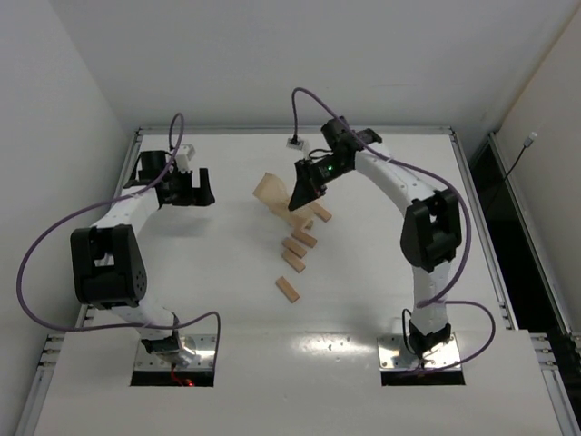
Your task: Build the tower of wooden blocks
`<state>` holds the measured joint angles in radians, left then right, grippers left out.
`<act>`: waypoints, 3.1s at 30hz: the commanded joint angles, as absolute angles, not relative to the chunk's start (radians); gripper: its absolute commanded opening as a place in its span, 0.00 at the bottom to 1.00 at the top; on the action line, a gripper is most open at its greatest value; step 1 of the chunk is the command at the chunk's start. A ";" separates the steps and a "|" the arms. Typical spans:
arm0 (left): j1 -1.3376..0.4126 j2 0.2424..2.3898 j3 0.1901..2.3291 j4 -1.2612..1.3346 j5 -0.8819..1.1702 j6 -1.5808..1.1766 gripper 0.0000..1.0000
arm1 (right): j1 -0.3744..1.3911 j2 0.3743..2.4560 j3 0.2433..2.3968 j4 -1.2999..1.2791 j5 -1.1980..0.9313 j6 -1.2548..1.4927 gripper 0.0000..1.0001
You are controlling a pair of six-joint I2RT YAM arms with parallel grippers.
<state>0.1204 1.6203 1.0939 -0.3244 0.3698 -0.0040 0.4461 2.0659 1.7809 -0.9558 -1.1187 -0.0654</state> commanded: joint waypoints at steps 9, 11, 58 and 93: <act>0.132 1.534 1.086 -0.232 0.334 -0.028 1.00 | 0.232 1.875 1.746 -0.772 0.049 0.046 0.00; 0.132 1.543 1.097 -0.232 0.334 -0.028 1.00 | 0.151 1.928 1.771 -0.762 0.084 0.046 0.00; -0.290 1.566 1.181 -0.360 0.273 0.120 0.93 | 0.073 1.580 1.398 -0.471 -0.161 -0.152 0.74; -0.486 2.175 1.647 -0.414 0.132 0.150 0.65 | 0.089 1.572 1.305 -0.499 -0.199 -0.080 0.72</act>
<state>-0.4786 2.1605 1.5951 -0.4297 0.1509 0.1261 0.0937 1.5631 1.2564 -0.5110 -0.1696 -0.0948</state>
